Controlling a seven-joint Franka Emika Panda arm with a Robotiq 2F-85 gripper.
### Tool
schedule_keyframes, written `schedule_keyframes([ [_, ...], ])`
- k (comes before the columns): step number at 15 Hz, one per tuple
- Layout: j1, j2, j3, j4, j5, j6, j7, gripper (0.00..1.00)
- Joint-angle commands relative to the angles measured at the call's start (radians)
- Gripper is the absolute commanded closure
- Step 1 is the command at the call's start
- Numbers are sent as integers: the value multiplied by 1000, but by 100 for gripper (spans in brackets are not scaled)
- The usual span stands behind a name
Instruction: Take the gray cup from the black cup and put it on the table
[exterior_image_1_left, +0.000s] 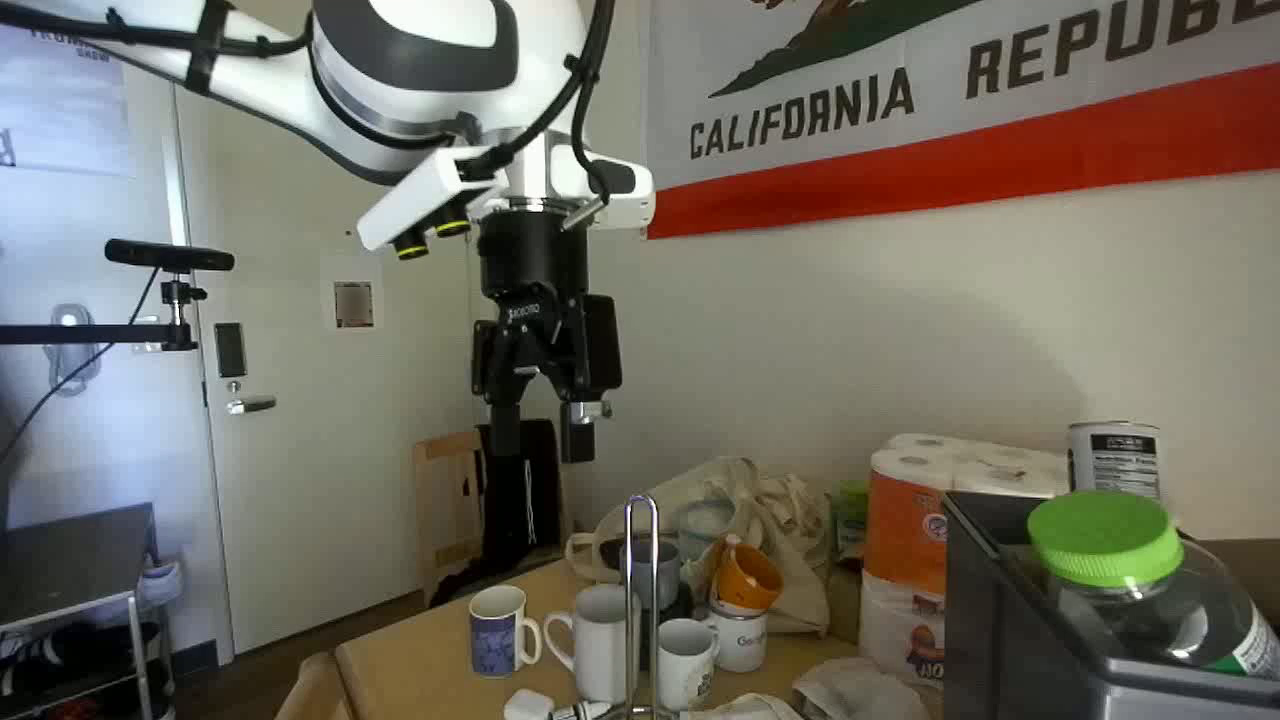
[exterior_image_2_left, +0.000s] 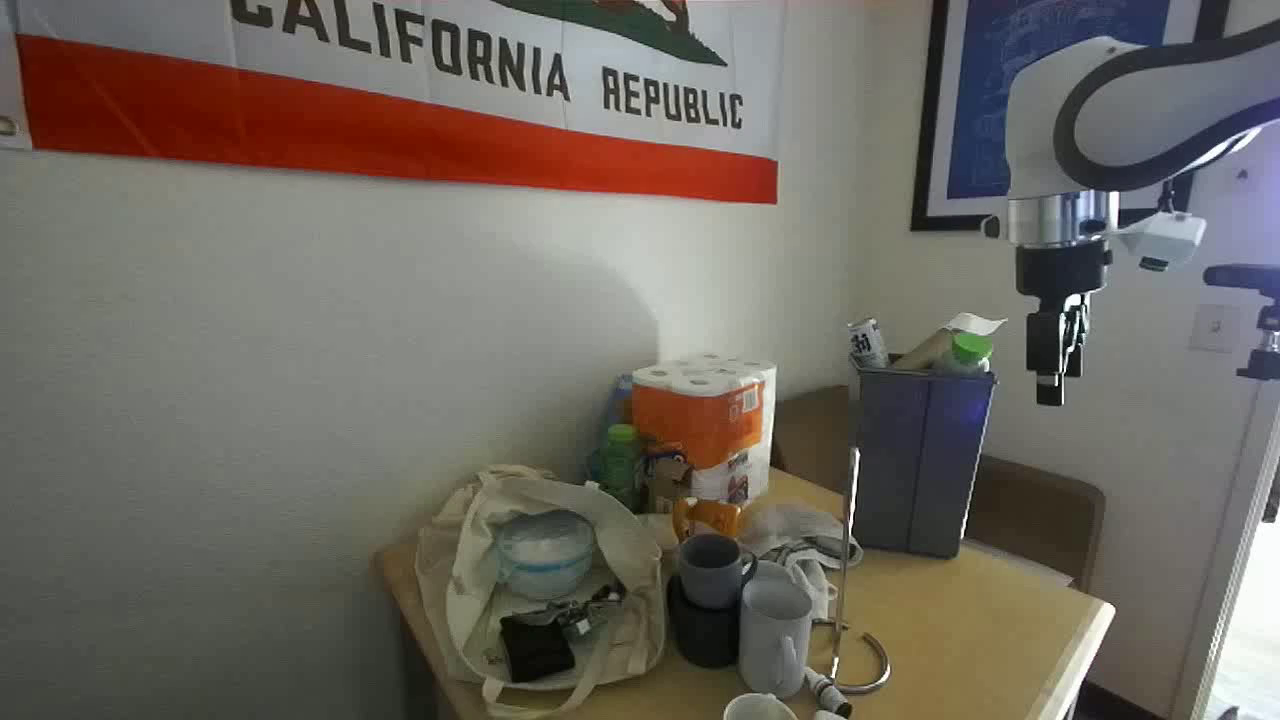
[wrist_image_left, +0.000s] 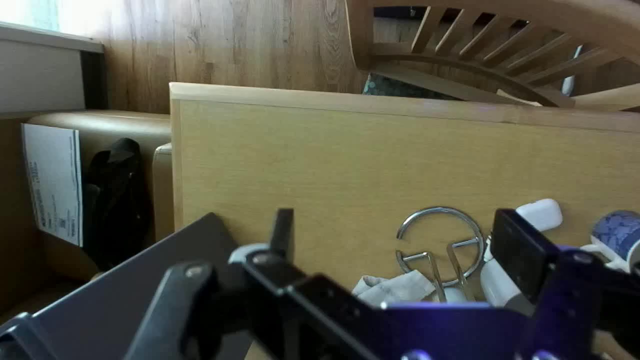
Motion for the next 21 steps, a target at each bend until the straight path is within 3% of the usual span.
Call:
schedule_keyframes([
  [1, 6, 1, -5, 3, -1, -3, 1, 0],
  [5, 13, 43, 20, 8, 19, 43, 124, 0],
  [10, 52, 146, 110, 48, 44, 161, 419, 0],
  [16, 112, 337, 211, 129, -42, 444, 737, 0],
  [21, 161, 541, 180, 174, -82, 672, 869, 0],
])
